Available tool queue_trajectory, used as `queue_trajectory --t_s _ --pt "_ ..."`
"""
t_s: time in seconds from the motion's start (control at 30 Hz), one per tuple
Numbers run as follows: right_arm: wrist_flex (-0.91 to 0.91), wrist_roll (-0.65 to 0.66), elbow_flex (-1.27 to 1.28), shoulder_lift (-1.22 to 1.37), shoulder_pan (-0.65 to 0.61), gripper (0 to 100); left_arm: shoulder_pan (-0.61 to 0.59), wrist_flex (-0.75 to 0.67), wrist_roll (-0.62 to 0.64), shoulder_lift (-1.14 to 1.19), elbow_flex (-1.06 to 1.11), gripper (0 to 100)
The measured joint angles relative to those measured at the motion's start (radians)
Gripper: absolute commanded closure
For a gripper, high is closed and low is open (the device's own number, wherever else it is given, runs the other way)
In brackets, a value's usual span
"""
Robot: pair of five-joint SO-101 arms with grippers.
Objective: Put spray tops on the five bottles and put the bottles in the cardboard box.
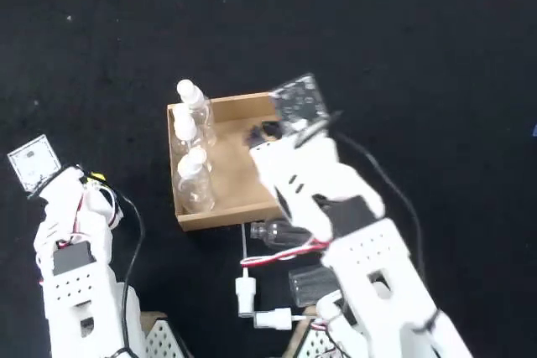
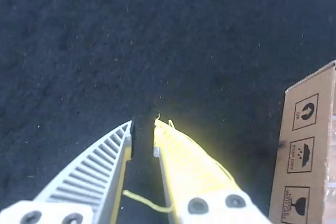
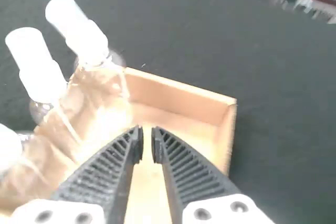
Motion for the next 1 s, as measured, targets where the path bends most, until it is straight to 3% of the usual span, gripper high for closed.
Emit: queue_trajectory --t_s 0.13,0.3,0.4,0.57,0.63,1.0 --pt "-0.175 -0.078 0.005 0.192 -0.011 98.8 0.002 -0.064 0.000 0.000 0.028 94" --pt "-0.204 -0.092 0.006 0.344 -0.006 98.2 0.002 -0.075 0.000 0.000 0.028 94" --pt "-0.118 -0.092 -0.018 0.338 0.029 96.7 0.002 -0.075 0.000 0.000 0.028 94" --pt "0.157 -0.092 -0.144 0.221 0.075 82.9 0.002 -0.068 0.000 0.000 0.028 94" --pt "0.219 -0.092 -0.160 0.204 0.112 83.9 0.002 -0.040 0.000 0.000 0.028 94" --pt "0.210 -0.028 -0.192 0.442 0.166 87.0 0.026 -0.006 0.000 0.000 0.028 94"
